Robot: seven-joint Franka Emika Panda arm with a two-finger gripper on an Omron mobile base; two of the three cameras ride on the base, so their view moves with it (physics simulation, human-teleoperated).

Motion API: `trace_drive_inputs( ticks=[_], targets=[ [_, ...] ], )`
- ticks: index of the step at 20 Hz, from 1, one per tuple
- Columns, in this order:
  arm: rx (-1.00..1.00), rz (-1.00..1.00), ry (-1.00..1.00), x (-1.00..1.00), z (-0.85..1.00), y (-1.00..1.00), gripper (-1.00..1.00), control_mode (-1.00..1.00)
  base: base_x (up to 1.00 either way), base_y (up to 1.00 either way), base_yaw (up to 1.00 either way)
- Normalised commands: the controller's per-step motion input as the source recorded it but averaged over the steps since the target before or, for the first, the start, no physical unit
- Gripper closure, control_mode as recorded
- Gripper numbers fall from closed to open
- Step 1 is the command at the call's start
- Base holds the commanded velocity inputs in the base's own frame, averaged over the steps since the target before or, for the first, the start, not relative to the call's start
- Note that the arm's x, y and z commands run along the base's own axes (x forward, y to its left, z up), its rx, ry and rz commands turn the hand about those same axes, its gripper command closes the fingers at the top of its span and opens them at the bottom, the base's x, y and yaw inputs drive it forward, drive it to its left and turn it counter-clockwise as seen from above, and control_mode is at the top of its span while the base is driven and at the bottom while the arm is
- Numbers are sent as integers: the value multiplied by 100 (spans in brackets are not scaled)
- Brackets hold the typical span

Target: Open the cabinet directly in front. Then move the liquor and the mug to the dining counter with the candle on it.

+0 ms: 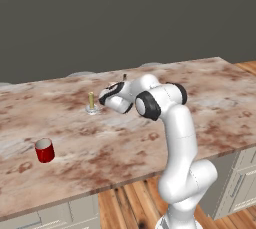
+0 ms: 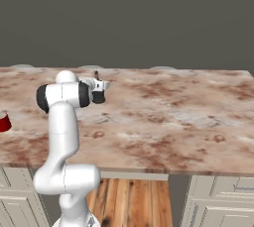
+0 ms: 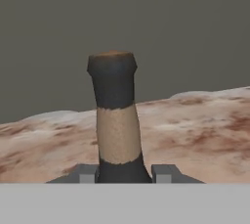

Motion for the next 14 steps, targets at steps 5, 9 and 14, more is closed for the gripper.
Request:
trace_drive_inputs(
  ticks=[5,9,14],
  targets=[
    [0,0,-11,-2,-3,0,100,-100,0,0,0],
    [0,0,-2,0,-9,0,100,-100,0,0,0],
    [0,0,0,0,-28,0,100,-100,0,0,0]
  ],
)
